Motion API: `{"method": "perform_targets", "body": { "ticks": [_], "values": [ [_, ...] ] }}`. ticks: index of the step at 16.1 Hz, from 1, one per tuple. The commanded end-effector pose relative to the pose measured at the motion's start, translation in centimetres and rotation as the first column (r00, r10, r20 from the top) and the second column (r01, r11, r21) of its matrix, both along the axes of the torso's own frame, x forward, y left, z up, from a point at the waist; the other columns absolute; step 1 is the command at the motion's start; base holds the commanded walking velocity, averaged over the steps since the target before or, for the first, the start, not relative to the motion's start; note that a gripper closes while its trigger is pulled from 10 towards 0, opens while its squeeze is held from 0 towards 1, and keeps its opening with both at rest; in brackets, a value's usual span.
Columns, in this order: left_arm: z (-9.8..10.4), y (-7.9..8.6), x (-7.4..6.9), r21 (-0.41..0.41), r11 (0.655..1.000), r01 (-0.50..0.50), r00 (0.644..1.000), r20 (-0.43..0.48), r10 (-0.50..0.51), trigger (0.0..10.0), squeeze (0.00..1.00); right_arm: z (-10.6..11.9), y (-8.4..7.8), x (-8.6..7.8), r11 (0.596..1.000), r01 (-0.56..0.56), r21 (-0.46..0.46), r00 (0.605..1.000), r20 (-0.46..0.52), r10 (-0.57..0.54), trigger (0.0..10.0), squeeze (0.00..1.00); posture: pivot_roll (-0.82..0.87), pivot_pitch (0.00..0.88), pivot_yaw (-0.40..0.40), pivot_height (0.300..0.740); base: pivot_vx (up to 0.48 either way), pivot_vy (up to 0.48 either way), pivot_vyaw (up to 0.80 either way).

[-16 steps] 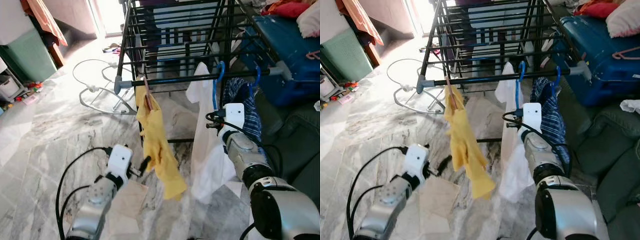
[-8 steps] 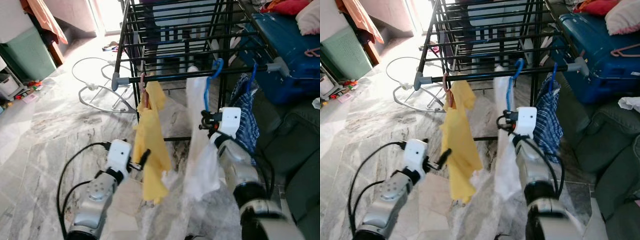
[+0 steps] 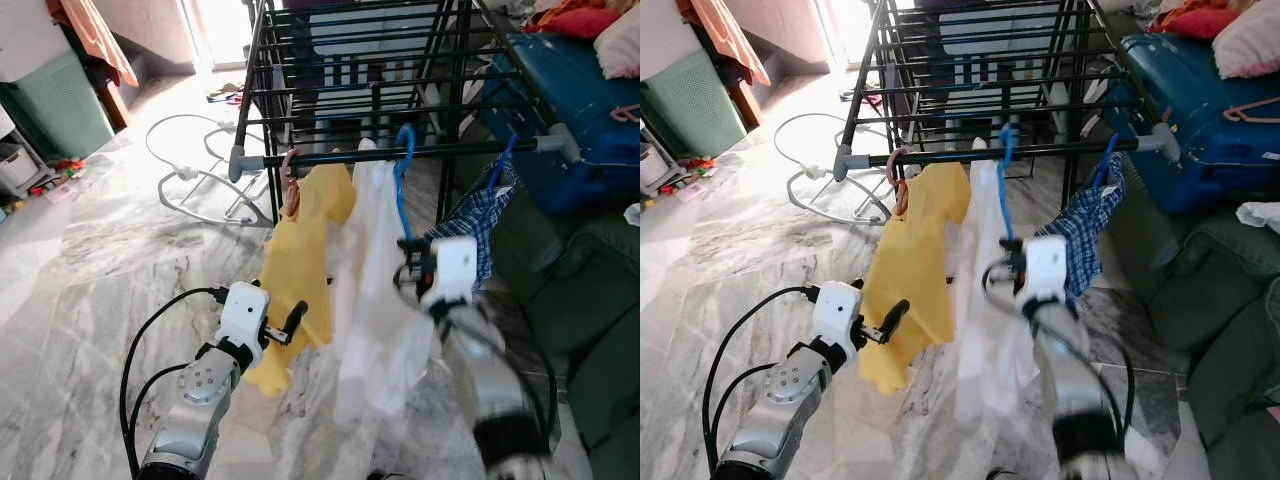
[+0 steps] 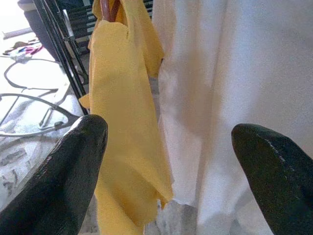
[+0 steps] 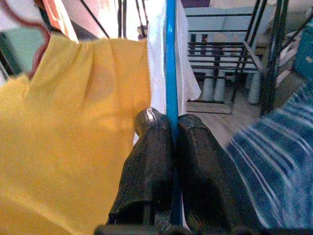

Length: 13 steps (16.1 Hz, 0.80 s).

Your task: Hang hanger

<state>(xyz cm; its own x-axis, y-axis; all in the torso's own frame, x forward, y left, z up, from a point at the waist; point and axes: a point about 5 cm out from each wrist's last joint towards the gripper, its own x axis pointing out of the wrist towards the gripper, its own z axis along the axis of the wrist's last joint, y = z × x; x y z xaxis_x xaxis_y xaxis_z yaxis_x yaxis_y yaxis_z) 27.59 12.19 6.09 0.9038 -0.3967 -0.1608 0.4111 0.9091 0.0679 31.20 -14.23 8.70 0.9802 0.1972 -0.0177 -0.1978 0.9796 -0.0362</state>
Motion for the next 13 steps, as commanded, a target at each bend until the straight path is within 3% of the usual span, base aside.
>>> {"method": "perform_targets", "body": {
  "ticks": [1, 6, 13],
  "values": [
    [-0.4, 0.3, -0.2, 0.019, 1.000, -0.007, 1.000, -0.007, 0.008, 10.0, 0.00, 0.4, 0.7, -0.4, 1.000, -0.018, -0.026, 0.999, 0.045, 0.019, 10.0, 0.00, -0.17, 0.000, 0.026, 0.740, 0.000, 0.000, 0.00],
    [-0.6, -0.1, 0.0, 0.030, 0.999, -0.012, 1.000, -0.006, 0.012, 10.0, 0.00, -3.8, 0.4, -2.9, 0.998, -0.009, -0.069, 0.995, -0.100, 0.003, 10.0, 0.00, -0.18, 0.000, 0.024, 0.740, 0.000, 0.000, 0.00],
    [-1.0, 0.1, 0.1, 0.045, 0.998, -0.047, 0.999, -0.020, 0.048, 10.0, 0.00, -2.9, -0.1, -2.9, 0.999, 0.033, -0.037, 0.996, -0.086, -0.036, 10.0, 0.00, -0.18, 0.000, 0.021, 0.740, 0.000, 0.000, 0.00]
  ]
}}
